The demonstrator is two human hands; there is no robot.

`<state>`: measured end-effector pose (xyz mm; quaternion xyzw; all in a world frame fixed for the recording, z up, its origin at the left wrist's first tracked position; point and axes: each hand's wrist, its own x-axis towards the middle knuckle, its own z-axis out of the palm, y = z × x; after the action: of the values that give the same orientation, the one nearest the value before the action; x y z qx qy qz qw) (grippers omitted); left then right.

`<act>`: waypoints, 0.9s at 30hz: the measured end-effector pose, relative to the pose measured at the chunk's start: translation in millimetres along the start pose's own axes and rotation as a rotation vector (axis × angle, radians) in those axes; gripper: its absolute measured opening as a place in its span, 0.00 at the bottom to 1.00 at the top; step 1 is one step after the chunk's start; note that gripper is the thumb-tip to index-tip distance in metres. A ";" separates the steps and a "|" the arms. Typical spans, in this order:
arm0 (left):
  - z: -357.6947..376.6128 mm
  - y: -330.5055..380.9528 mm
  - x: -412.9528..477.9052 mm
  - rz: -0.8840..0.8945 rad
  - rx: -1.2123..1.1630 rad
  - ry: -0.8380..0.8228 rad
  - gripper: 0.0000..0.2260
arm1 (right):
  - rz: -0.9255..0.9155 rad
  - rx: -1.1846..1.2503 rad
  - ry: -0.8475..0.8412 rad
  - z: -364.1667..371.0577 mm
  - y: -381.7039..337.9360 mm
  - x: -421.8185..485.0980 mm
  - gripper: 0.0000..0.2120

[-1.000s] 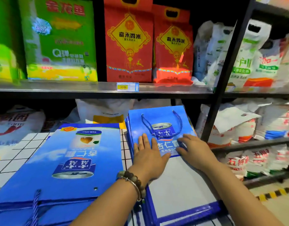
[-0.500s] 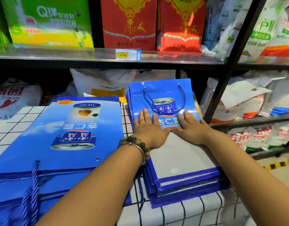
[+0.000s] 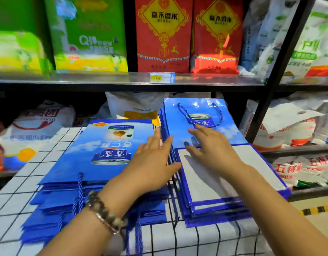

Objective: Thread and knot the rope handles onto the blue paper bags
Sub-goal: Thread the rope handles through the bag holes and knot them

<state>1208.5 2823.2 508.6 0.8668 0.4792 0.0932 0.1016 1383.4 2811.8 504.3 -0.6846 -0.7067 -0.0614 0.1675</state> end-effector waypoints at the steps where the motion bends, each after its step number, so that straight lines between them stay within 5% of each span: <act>1: -6.0 -15.5 -10.6 -0.042 0.006 -0.003 0.32 | -0.067 0.065 -0.048 -1.1 -15.7 -5.7 0.26; 6: -11.1 -93.4 -47.8 -0.261 0.122 0.033 0.29 | -0.300 0.293 -0.244 3.7 -86.7 -33.7 0.24; 9: -6.1 -108.7 -62.1 -0.268 -0.011 0.037 0.26 | -0.358 0.251 -0.273 20.1 -115.9 -33.7 0.24; 13: -2.4 -113.3 -77.0 -0.232 -0.022 0.154 0.25 | -0.309 0.215 -0.236 38.1 -136.7 -34.9 0.21; 18: -17.8 -114.2 -110.7 -0.117 0.004 0.101 0.38 | -0.231 0.303 -0.239 46.6 -139.8 -42.6 0.19; 24: -20.4 -123.6 -133.2 -0.084 0.129 0.285 0.32 | -0.207 0.347 -0.235 47.6 -140.4 -47.7 0.19; 27: -30.5 -111.2 -134.7 -0.291 0.242 0.315 0.21 | -0.202 0.357 -0.225 46.2 -141.5 -48.5 0.19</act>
<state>1039.8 2769.2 499.7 0.7693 0.6165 0.1536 -0.0665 1236.8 2772.7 465.6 -0.5724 -0.7856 0.1249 0.1992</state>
